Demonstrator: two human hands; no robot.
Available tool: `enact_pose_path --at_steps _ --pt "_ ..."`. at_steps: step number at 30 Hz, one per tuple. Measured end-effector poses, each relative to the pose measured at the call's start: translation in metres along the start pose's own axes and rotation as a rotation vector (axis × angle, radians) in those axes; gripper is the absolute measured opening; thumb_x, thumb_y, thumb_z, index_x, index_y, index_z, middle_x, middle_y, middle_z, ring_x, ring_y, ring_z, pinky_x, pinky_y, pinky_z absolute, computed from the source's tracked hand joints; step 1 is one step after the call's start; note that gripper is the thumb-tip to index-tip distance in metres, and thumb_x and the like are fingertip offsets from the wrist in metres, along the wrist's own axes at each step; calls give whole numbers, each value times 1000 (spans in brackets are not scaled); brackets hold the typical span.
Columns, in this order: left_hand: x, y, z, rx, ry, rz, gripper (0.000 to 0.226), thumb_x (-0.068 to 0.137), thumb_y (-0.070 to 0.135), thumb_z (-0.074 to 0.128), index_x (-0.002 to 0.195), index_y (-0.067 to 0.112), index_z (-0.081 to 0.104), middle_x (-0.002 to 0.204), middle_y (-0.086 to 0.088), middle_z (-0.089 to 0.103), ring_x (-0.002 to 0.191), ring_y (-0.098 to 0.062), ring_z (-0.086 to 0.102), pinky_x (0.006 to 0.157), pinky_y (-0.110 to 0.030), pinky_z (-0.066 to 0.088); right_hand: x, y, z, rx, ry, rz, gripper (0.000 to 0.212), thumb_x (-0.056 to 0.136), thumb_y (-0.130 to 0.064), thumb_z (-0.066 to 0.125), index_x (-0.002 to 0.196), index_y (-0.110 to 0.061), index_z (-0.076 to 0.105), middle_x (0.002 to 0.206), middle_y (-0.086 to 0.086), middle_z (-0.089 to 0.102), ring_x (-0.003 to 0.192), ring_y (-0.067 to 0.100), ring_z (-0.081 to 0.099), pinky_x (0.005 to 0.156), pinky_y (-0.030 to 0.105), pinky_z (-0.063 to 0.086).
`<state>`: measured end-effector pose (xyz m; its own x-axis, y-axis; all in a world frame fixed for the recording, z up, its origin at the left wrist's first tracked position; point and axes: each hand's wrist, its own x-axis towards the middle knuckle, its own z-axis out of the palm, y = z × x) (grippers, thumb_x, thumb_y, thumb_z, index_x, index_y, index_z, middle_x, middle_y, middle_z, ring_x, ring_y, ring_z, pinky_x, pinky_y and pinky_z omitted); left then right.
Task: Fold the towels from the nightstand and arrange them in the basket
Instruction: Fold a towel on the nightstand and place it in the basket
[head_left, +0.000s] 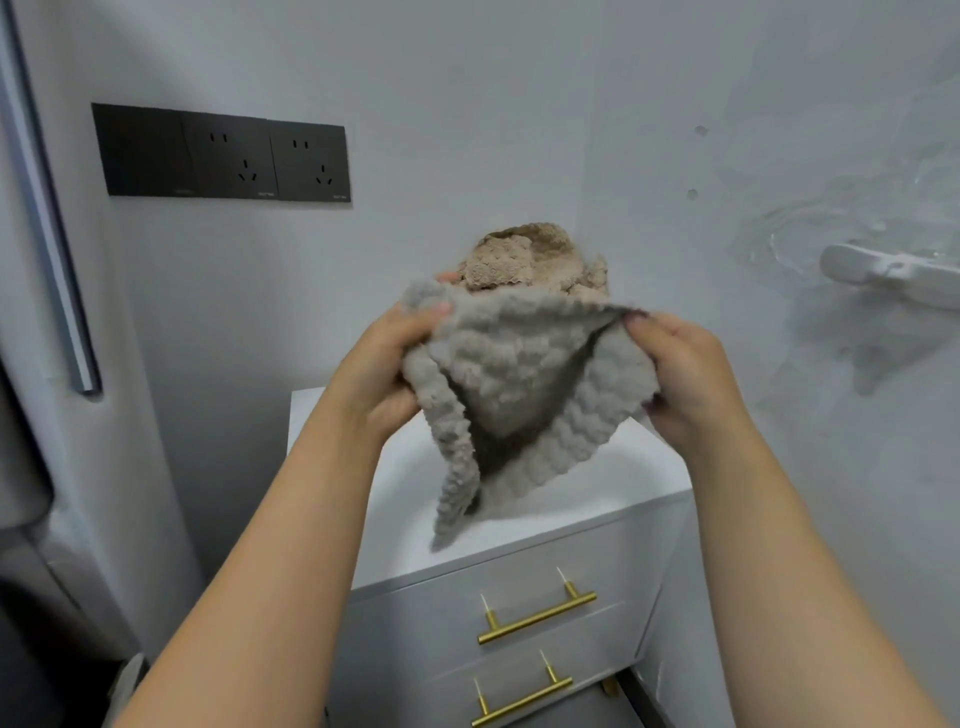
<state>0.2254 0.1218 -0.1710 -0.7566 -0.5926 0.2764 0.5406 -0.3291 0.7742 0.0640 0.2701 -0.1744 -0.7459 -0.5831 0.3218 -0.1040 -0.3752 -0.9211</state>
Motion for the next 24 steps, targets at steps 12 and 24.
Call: enact_pose_path --at_steps 12,24 --pt "28 -34 -85 1446 462 41 34 85 21 65 62 0 53 57 -6 51 57 -21 46 54 -28 34 24 46 -3 -666 192 51 23 81 -10 65 59 -5 57 56 8 54 58 16 48 52 24 33" --pt "0 -9 -71 484 -147 -452 27 79 21 56 59 9 70 45 -4 59 34 -8 54 34 -12 41 16 23 -13 -387 -864 417 29 83 10 51 71 -10 69 73 10 65 63 18 63 53 24 49"
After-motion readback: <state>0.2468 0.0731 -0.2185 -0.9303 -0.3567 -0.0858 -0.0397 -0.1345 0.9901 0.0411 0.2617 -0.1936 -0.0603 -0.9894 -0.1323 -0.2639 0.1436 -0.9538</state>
